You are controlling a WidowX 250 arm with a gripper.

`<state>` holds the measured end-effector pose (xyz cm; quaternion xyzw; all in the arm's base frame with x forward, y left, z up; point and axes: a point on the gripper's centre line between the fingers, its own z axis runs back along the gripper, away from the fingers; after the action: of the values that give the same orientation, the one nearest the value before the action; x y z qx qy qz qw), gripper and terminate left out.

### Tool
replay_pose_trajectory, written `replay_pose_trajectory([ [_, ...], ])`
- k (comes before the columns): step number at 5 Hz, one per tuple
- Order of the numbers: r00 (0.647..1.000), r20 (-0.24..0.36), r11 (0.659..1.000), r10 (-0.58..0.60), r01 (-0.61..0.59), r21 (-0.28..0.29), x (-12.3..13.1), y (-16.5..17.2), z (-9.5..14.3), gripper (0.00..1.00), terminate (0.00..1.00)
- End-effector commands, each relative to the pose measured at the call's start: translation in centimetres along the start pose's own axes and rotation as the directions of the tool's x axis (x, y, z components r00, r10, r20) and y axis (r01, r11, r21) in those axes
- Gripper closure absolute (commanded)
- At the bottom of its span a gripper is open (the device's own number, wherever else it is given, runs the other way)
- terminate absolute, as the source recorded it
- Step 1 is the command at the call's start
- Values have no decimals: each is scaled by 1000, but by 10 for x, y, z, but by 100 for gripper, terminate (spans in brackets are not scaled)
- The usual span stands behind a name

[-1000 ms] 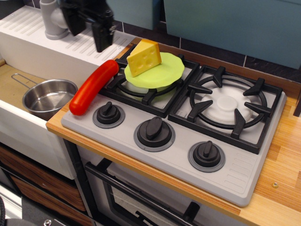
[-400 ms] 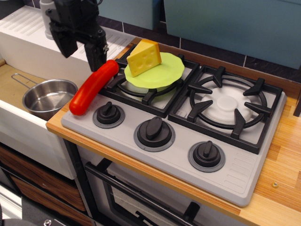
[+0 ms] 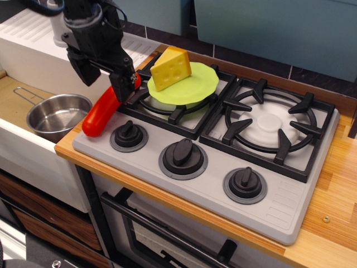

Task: Put cheese on plate and sausage in pot or pan in sink

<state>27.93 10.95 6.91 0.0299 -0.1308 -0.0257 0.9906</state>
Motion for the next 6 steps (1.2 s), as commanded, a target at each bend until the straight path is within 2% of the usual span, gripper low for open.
replay_pose_trajectory([
  [1,995,102,1000,-19,18,11,8,2,-12,0,0],
  [3,987,152,998,-54,51,23,10,19,-30,0,0],
  [4,986,156,998,-63,60,23,11,23,-30,0,0],
  [5,990,134,999,-44,42,20,10,21,-30,100,0],
  [6,993,111,999,-32,30,15,11,18,-27,100,0],
])
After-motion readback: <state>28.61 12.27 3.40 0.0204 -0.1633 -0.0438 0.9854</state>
